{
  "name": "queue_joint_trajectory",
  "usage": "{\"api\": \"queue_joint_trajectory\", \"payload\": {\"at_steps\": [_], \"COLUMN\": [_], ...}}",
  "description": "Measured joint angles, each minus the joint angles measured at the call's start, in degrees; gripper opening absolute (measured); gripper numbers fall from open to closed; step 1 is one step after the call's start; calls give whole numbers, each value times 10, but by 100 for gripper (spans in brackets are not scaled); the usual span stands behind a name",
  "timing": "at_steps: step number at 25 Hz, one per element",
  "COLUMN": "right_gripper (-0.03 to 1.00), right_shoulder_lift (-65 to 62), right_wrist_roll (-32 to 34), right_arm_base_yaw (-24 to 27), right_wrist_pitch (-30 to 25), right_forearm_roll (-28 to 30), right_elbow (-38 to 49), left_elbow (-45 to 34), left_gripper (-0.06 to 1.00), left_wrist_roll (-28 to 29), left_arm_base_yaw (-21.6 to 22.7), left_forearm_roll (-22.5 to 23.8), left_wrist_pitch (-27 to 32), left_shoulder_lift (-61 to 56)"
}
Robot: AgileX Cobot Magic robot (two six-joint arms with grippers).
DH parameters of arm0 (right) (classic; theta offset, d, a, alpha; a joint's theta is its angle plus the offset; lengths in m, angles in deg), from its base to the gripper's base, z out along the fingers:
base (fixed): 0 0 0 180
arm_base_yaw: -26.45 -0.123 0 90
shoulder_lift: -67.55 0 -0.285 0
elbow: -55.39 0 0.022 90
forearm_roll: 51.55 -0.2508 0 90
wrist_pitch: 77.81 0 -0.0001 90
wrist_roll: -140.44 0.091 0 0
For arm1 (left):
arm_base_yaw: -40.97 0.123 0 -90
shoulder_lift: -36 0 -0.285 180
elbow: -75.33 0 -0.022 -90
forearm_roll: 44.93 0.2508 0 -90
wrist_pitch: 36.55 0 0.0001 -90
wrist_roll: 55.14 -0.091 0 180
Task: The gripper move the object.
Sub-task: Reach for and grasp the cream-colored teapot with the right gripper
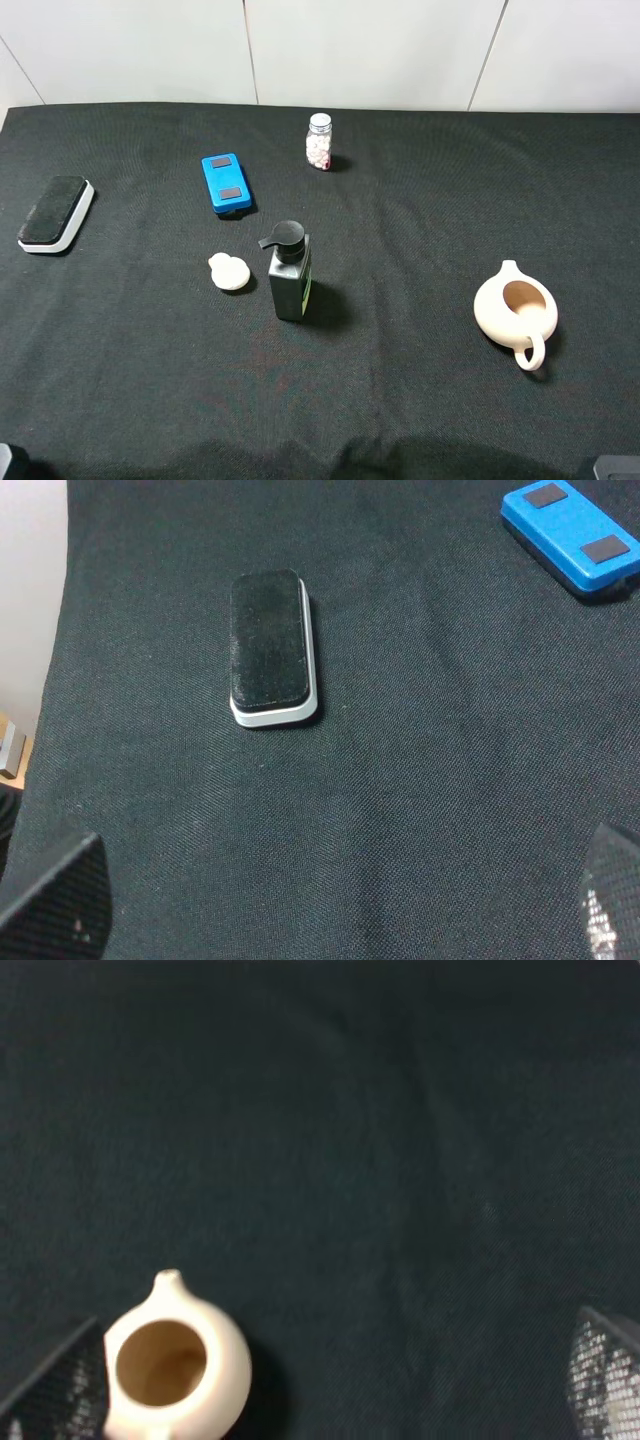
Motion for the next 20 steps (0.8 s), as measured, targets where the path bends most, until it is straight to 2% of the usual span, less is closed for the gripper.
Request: {"api": "queue_joint_trajectory", "payload": {"at_steps": [11, 20], "right_gripper": [69, 69], "right_shoulder_lift": [234, 376], "right_wrist_roll": [-25, -44], "right_arm_base_yaw": [0, 0], "right_wrist_pitch": [-60, -55], "right_forearm_roll": [-31, -74], "right_elbow": [-57, -61], "left_elbow": [0, 0], "left_gripper": [99, 99], "left_wrist_roll": [0, 0], "left_arm_base_yaw": [0, 0], "left_forearm_roll": [0, 0], "left_wrist_pitch": [0, 0], "left_shoulder_lift": [0, 0]}}
